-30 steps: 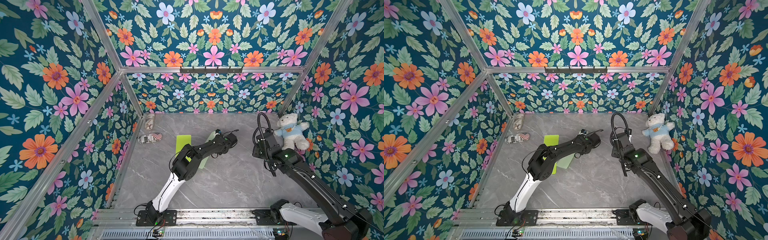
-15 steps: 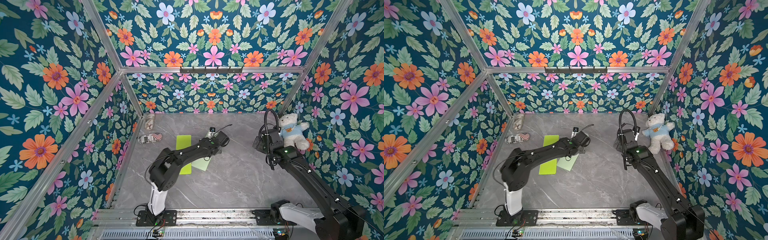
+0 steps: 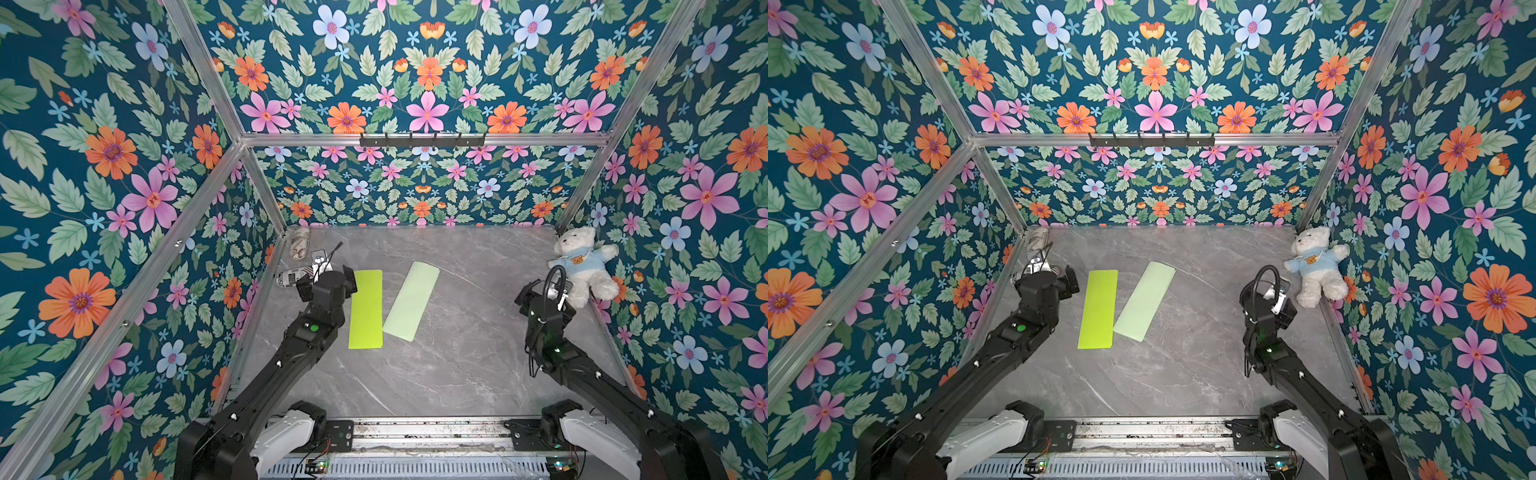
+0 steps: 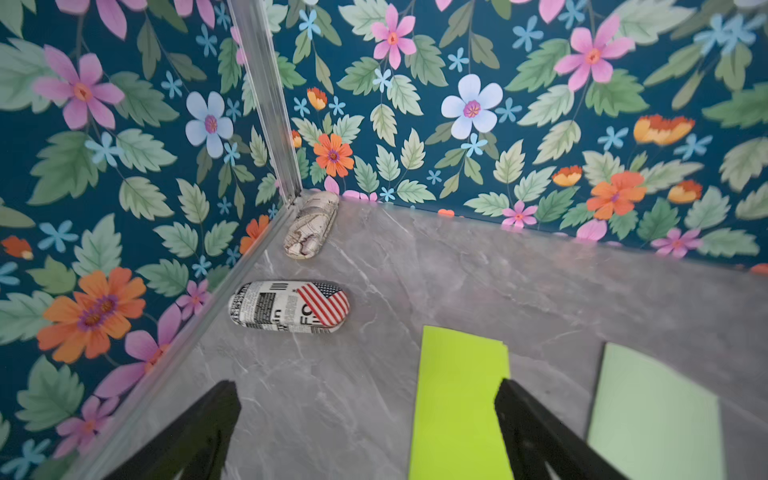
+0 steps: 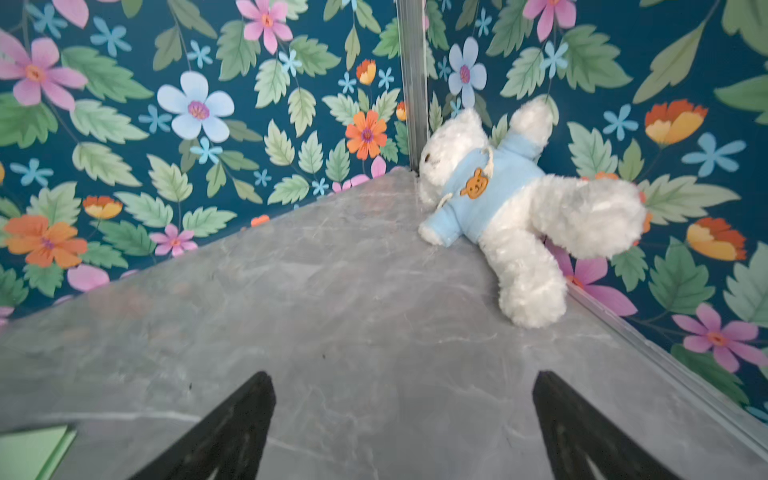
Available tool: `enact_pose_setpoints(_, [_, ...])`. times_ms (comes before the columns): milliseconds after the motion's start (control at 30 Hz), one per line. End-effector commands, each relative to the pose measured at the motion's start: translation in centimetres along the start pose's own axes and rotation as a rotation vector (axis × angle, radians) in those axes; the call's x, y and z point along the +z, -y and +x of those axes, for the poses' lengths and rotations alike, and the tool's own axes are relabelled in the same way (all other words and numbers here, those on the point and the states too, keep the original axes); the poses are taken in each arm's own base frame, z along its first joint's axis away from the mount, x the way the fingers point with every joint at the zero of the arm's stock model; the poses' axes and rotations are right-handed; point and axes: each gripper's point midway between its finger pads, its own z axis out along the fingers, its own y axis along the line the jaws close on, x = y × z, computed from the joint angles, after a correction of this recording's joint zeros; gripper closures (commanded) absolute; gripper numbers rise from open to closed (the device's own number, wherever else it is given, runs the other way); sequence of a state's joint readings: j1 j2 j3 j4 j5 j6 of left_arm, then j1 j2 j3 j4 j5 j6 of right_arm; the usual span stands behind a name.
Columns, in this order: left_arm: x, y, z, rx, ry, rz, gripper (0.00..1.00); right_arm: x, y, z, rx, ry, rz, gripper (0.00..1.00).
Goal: Fold the rectangular paper in half along the long edge
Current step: Place the paper at the center of the board, then reset both arms
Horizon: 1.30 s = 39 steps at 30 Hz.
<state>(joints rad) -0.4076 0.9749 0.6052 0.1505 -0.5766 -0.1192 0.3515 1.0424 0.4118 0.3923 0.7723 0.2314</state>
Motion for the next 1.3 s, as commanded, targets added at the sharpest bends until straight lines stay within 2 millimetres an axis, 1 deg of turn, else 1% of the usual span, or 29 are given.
enact_pose_setpoints(0, [-0.4, -4.4, -1.6, 0.052, 0.213, -0.151, 0.00, 0.7, 1.4, 1.2, -0.053, 0.022, 0.078, 0.01])
enact_pose_setpoints(33, [0.1, -5.5, -0.4, 0.031, 0.203, -0.165, 0.00, 0.7, 1.4, 1.5, -0.030, 0.042, 0.051, 0.01])
enact_pose_setpoints(67, [0.7, -6.0, 0.7, 0.015, 0.178, -0.157, 0.00, 0.8, 1.1, 1.8, -0.029, 0.055, 0.014, 0.01])
enact_pose_setpoints(100, [1.9, -6.1, 2.3, 0.014, 0.132, -0.130, 0.00, 1.0, 1.1, 2.1, -0.027, 0.063, -0.003, 0.01])
enact_pose_setpoints(167, [4.0, -7.2, 5.5, 0.044, 0.011, -0.162, 0.00, 1.6, 1.4, 2.8, -0.019, 0.061, 0.001, 0.01])
enact_pose_setpoints(200, [5.0, -7.6, 7.2, 0.066, -0.049, -0.176, 0.00, 1.7, 1.8, 2.7, -0.002, 0.083, 0.004, 0.01])
enact_pose_setpoints(233, [5.7, -7.8, 8.3, 0.059, -0.071, -0.175, 0.00, 1.5, 2.3, 2.7, 0.031, 0.113, -0.002, 0.01])
enact_pose_setpoints(267, [6.1, -7.7, 8.8, 0.033, -0.064, -0.151, 0.00, 1.3, 2.4, 2.6, 0.056, 0.137, -0.029, 0.01])
enact_pose_setpoints(300, [6.3, -7.3, 8.9, -0.008, -0.029, -0.113, 0.00, 1.3, 2.2, 2.4, 0.056, 0.150, -0.058, 0.01])
enact_pose_setpoints(333, [6.5, -7.3, 9.1, -0.040, 0.004, -0.092, 0.00, 1.8, 2.0, 2.9, 0.045, 0.111, -0.056, 0.01])
enact_pose_setpoints(367, [6.7, -7.2, 9.1, -0.059, 0.036, -0.080, 0.00, 2.1, 1.7, 2.9, 0.042, 0.100, -0.067, 0.01])
enact_pose_setpoints(433, [8.0, -6.4, 9.2, -0.049, 0.050, -0.033, 0.00, 2.2, 1.3, 3.0, 0.031, 0.093, -0.102, 0.01])
enact_pose_setpoints(467, [8.8, -5.6, 9.8, -0.051, -0.002, 0.018, 0.00, 2.0, 0.7, 3.0, 0.017, 0.091, -0.143, 0.01])
enact_pose_setpoints(500, [9.2, -4.7, 9.2, -0.076, 0.024, 0.084, 0.00, 1.6, 0.0, 2.9, -0.003, 0.102, -0.199, 0.01])
enact_pose_setpoints(533, [9.2, -4.0, 9.0, -0.066, 0.062, 0.124, 0.01, 1.2, -0.2, 2.9, -0.007, 0.109, -0.225, 0.01])
enact_pose_setpoints(567, [9.6, -4.0, 10.0, -0.075, 0.027, 0.119, 0.00, 0.9, -0.1, 2.9, 0.003, 0.115, -0.232, 0.01])
enact_pose_setpoints(633, [9.6, -2.8, 10.6, -0.035, 0.033, 0.181, 0.00, 0.6, 0.2, 2.7, 0.017, 0.135, -0.232, 0.01])
enact_pose_setpoints(667, [9.2, -2.8, 10.6, -0.037, 0.066, 0.184, 0.00, 0.4, 0.3, 2.7, 0.020, 0.140, -0.236, 0.01])
enact_pose_setpoints(700, [8.7, -3.3, 10.2, -0.058, 0.116, 0.165, 0.00, 0.0, 0.5, 2.5, 0.028, 0.155, -0.241, 0.01])
enact_pose_setpoints(767, [8.3, -3.7, 10.7, -0.075, 0.096, 0.151, 0.00, -0.7, 0.6, 2.4, 0.034, 0.177, -0.263, 0.01])
enact_pose_setpoints(833, [7.9, -3.8, 10.4, -0.071, 0.125, 0.154, 0.00, -2.4, 0.6, 2.0, 0.033, 0.236, -0.332, 0.01])
enact_pose_setpoints(900, [8.1, -4.4, 10.6, -0.084, 0.110, 0.116, 0.00, -3.6, 1.6, 1.8, 0.068, 0.276, -0.339, 0.01])
enact_pose_setpoints(933, [8.2, -4.3, 10.6, -0.081, 0.104, 0.119, 0.00, -3.7, 2.1, 1.7, 0.089, 0.285, -0.321, 0.01])
enact_pose_setpoints(1000, [8.4, -4.2, 10.6, -0.079, 0.103, 0.123, 0.00, -3.2, 2.5, 1.6, 0.107, 0.279, -0.295, 0.01])
enact_pose_setpoints(1067, [8.3, -4.1, 10.6, -0.078, 0.100, 0.125, 0.00, -2.5, 2.0, 1.7, 0.091, 0.253, -0.292, 0.01])
enact_pose_setpoints(1133, [8.3, -3.9, 10.6, -0.071, 0.101, 0.141, 0.00, -2.6, 0.6, 2.0, 0.044, 0.236, -0.360, 0.01])
enact_pose_setpoints(1200, [8.3, -3.6, 10.6, -0.063, 0.101, 0.156, 0.00, -2.9, 0.6, 1.9, 0.044, 0.246, -0.372, 0.01])
enact_pose_setpoints(1233, [8.4, -3.5, 10.6, -0.061, 0.099, 0.160, 0.00, -2.7, 0.6, 2.1, 0.046, 0.232, -0.366, 0.01])
enact_pose_setpoints(1267, [8.4, -3.5, 10.6, -0.061, 0.100, 0.160, 0.00, -2.0, 0.4, 2.4, 0.039, 0.190, -0.352, 0.01])
